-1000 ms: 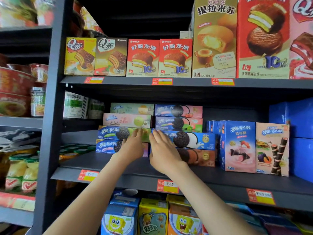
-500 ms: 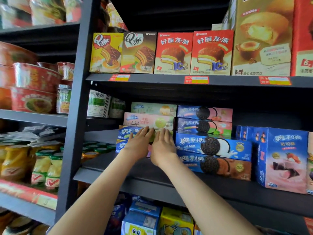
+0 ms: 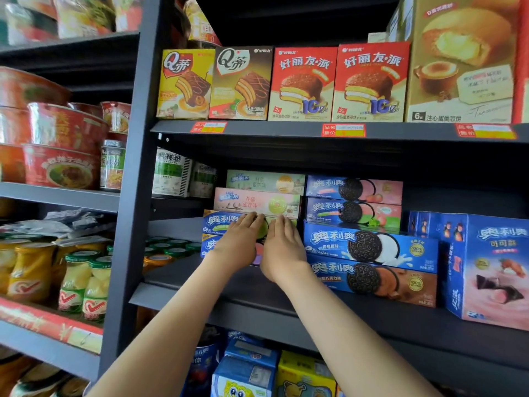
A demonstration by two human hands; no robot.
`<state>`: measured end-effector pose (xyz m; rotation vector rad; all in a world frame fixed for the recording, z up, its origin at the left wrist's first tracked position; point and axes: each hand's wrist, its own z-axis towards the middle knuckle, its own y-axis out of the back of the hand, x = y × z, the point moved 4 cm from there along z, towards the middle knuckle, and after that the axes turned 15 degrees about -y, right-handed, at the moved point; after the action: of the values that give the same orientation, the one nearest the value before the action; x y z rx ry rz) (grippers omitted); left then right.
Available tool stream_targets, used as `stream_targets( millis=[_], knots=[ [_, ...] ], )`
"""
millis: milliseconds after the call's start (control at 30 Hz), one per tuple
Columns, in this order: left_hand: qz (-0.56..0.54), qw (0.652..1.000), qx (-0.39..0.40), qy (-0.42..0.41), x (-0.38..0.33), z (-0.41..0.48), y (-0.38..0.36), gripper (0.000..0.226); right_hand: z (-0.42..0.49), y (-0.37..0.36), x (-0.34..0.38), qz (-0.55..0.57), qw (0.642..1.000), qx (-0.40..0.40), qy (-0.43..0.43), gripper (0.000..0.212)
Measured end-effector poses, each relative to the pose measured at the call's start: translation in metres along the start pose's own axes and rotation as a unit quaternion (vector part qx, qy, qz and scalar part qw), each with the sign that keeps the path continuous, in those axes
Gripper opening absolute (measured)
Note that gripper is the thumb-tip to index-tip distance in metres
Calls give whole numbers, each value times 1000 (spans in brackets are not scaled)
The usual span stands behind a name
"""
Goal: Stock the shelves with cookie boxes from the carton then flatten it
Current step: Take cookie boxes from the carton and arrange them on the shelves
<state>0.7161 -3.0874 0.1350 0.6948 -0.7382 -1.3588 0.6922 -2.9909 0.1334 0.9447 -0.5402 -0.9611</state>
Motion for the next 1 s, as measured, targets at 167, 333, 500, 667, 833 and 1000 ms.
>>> stream_targets(
  millis=[167, 333, 500, 667, 833, 1000],
  knots=[
    [7, 1000, -4, 28, -8, -4, 1, 72, 0, 2, 4, 20, 999, -29, 9, 72],
    [-4, 998, -48, 40, -14, -11, 12, 57, -4, 9, 1, 83, 995, -53, 24, 75],
    [-18, 996, -62, 68, -19, -30, 33, 44, -10, 21, 0, 132, 987, -79, 38, 53],
    [-30, 990, -124, 60, -34, -66, 57, 33, -34, 45, 5, 173, 972, -138, 80, 27],
    [8, 963, -261, 61, -61, -117, 62, 31, -86, 31, 12, 241, 941, -198, 129, 26],
    [-59, 951, -297, 67, -82, -172, 37, 32, -141, -7, 9, 325, 914, -193, 147, 19]
  ],
)
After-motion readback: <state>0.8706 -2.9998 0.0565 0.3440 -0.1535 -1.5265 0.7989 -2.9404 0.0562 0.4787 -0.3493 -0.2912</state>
